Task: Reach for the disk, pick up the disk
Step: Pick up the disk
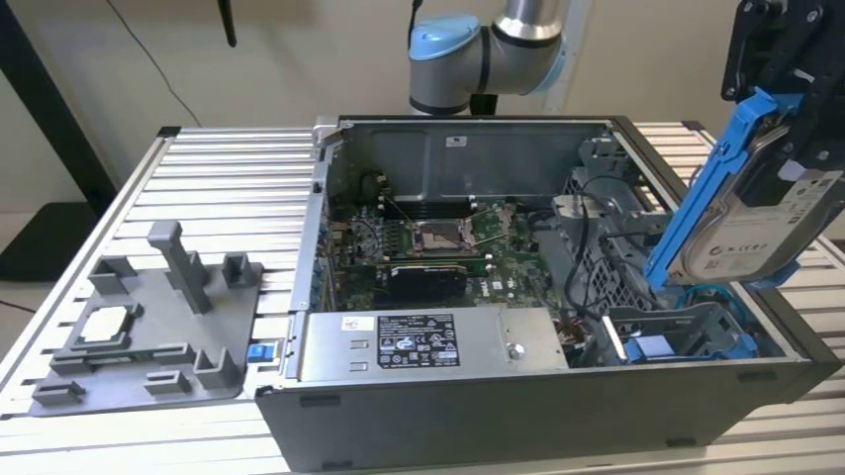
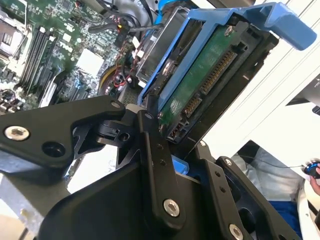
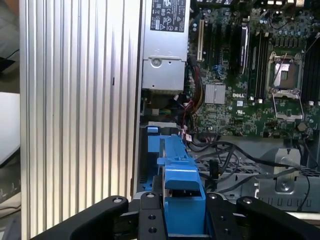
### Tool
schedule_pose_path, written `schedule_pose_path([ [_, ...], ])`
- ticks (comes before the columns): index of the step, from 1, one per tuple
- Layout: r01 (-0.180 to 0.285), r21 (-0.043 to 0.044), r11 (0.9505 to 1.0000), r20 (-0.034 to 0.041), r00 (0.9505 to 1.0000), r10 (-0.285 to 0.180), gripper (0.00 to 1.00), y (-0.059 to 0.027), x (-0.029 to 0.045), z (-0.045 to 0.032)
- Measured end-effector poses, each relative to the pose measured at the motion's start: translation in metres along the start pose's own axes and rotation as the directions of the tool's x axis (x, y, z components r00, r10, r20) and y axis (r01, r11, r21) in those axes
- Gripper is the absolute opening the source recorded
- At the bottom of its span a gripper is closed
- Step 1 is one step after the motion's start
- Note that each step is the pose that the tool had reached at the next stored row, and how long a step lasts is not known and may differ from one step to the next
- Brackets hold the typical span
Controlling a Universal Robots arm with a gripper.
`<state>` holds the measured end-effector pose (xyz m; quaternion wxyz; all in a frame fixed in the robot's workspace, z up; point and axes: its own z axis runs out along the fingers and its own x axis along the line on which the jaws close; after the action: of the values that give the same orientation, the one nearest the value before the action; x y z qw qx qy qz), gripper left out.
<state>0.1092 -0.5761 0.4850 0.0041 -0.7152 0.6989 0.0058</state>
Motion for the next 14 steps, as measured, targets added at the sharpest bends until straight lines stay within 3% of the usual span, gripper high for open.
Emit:
schedule_pose_path([
  [5,0.0,0.0,1.0,0.0,1.0,0.0,0.0,0.0013,0.0038,0.0036],
  [14,0.0,0.0,1.0,0.0001,1.0,0.0,0.0,0.0059,0.004,0.0165],
])
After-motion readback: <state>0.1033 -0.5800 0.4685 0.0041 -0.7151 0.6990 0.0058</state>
